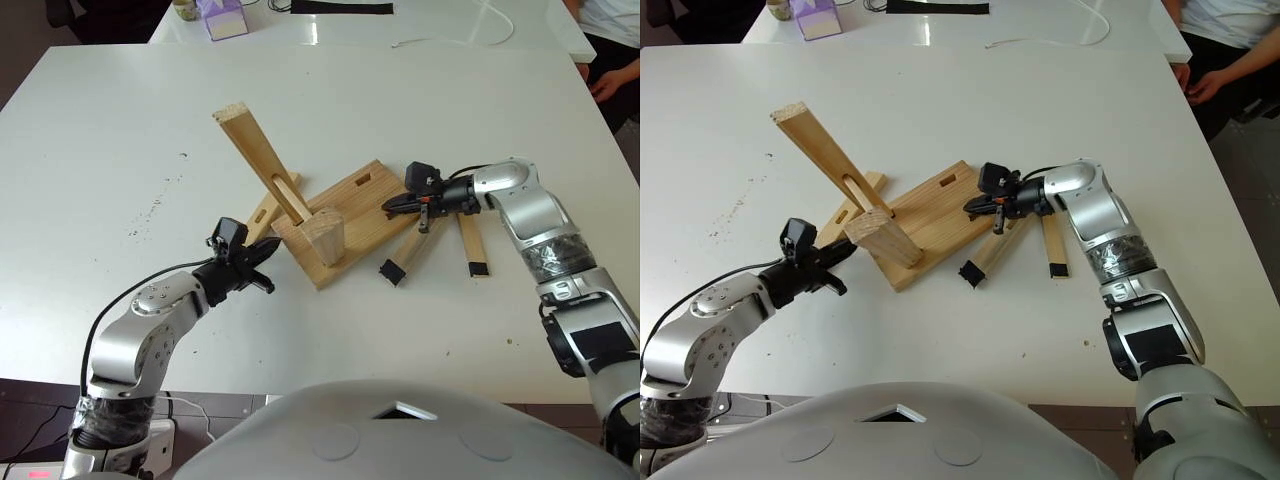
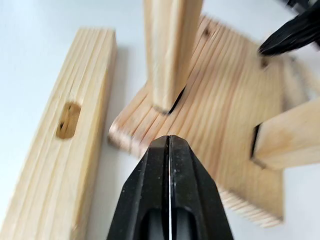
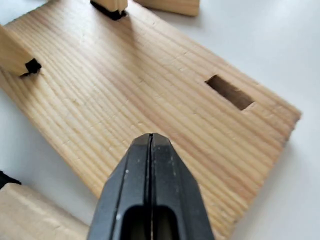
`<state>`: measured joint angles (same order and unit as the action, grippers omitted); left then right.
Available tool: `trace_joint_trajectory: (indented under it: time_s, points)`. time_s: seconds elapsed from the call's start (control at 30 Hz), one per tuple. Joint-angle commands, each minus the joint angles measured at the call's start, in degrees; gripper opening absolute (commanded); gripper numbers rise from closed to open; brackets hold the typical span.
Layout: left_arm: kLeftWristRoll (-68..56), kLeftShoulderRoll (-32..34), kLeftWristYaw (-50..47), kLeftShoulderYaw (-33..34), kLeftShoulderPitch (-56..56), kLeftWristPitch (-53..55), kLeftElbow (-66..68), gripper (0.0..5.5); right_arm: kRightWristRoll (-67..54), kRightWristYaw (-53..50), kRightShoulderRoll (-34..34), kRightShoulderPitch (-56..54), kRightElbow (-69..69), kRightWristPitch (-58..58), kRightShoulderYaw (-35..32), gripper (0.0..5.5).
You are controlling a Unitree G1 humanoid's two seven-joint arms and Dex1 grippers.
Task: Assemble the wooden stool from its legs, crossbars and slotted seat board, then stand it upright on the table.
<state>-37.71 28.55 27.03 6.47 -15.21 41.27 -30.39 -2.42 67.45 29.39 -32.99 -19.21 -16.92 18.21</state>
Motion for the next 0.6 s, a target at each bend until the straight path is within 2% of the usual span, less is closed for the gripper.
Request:
trace_joint_trajectory:
  time_s: [0.03,0.1,0.23,0.37,0.6]
  points:
    - [-8.2,0.1,1.9,3.9,-2.0,2.3,-5.9,0.0,2.5,-2.8,0.1,-6.3,-8.3,3.5,-1.0,0.02]
    - [-9.3,1.6,3.4,2.8,-3.7,3.0,-8.2,0.0,4.5,-4.7,-1.0,-8.1,-14.0,6.6,0.0,0.02]
    - [-7.8,5.3,6.9,-3.6,-6.8,4.8,-10.9,0.0,6.9,-9.8,-4.5,-9.8,-23.1,11.2,0.1,0.02]
    - [-4.4,5.8,5.8,-8.8,-7.1,5.5,-9.1,0.0,7.0,-9.0,-6.7,-9.4,-24.4,12.2,0.6,0.02]
    - [1.1,4.2,2.4,-16.1,-3.1,7.3,-5.9,0.0,8.6,-6.1,-6.5,-10.0,-23.9,13.7,2.2,0.02]
